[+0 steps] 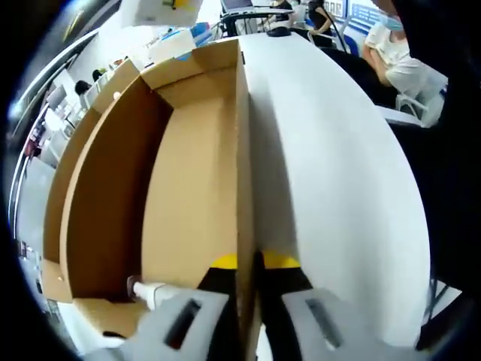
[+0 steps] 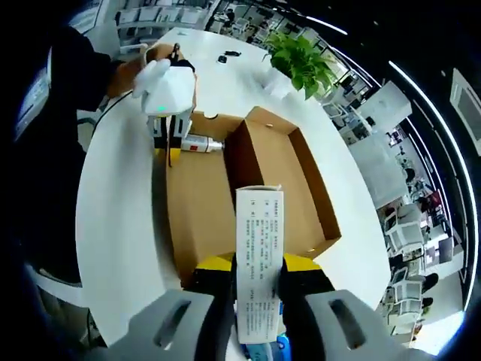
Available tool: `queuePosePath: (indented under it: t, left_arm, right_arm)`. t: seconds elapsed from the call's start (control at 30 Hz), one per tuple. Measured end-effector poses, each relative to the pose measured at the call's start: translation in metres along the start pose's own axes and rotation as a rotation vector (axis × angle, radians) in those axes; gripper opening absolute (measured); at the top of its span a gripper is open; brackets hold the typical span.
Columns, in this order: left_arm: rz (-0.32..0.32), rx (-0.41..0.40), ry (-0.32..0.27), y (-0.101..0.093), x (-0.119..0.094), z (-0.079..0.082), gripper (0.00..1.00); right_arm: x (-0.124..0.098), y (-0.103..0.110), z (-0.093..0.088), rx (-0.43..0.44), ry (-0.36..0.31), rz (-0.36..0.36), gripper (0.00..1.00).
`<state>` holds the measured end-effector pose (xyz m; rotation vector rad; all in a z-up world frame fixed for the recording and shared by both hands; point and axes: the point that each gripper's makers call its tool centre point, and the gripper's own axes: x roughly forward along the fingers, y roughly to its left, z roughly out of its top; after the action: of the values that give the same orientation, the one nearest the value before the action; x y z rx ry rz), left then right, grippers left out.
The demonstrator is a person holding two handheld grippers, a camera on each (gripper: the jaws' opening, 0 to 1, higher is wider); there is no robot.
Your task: Operate the shoe box by opening the lid, removing the specified soft item, and placing it in the target area until the item is outside and the box remains undamaged.
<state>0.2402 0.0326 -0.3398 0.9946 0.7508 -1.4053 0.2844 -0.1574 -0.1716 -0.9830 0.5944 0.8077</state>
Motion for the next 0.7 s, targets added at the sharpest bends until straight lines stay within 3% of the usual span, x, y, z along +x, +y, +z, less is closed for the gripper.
queuePosePath:
  t: [0.27, 0.7]
  left_arm:
    - [0.002, -0.001, 0.000, 0.001, 0.000, 0.000, 0.03]
    - [0.000, 0.001, -0.002, 0.001, 0.000, 0.000, 0.03]
  right_arm:
    - [-0.021, -0.001, -0.023, 0.016, 0.012, -0.049, 0.21]
    - [-0.049, 0.010, -0.070, 0.073, 0.078, -0.055, 0.21]
